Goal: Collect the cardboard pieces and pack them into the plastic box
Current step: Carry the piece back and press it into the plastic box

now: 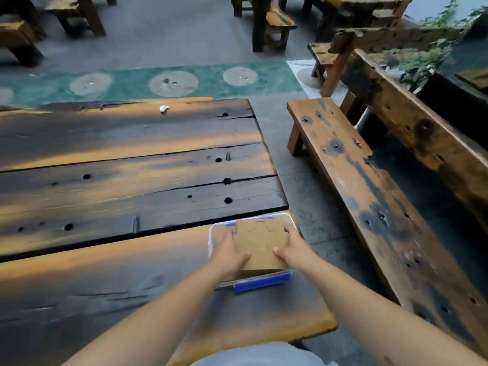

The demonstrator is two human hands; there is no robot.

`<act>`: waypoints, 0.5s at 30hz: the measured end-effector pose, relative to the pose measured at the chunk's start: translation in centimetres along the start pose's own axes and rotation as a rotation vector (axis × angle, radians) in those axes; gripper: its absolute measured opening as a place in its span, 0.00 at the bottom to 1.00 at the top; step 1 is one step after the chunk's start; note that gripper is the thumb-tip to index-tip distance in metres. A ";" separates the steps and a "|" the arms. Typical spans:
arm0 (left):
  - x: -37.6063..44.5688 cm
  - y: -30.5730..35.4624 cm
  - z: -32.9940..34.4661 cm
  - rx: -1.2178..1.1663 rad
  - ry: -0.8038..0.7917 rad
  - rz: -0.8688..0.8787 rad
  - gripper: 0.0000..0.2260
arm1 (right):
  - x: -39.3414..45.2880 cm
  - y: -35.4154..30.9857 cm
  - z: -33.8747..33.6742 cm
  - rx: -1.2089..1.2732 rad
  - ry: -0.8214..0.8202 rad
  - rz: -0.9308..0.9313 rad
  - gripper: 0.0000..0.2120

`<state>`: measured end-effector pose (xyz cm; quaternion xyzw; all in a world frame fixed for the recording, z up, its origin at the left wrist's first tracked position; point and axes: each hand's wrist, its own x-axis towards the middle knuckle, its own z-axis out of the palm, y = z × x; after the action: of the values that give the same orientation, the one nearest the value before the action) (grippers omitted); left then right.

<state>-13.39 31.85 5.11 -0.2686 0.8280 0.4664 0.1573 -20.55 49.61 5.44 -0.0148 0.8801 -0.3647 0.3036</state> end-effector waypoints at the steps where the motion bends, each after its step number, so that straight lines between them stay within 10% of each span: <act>1: 0.2 -0.2 0.3 0.010 0.005 -0.012 0.29 | 0.7 0.2 0.0 -0.020 -0.017 0.013 0.37; 15: 1.7 -2.4 3.0 0.151 0.012 -0.163 0.25 | 5.1 2.0 2.3 -0.277 -0.089 0.106 0.27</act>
<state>-13.36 32.86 1.04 -0.3251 0.8373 0.3865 0.2095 -23.04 48.43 0.22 -0.0263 0.9072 -0.2220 0.3564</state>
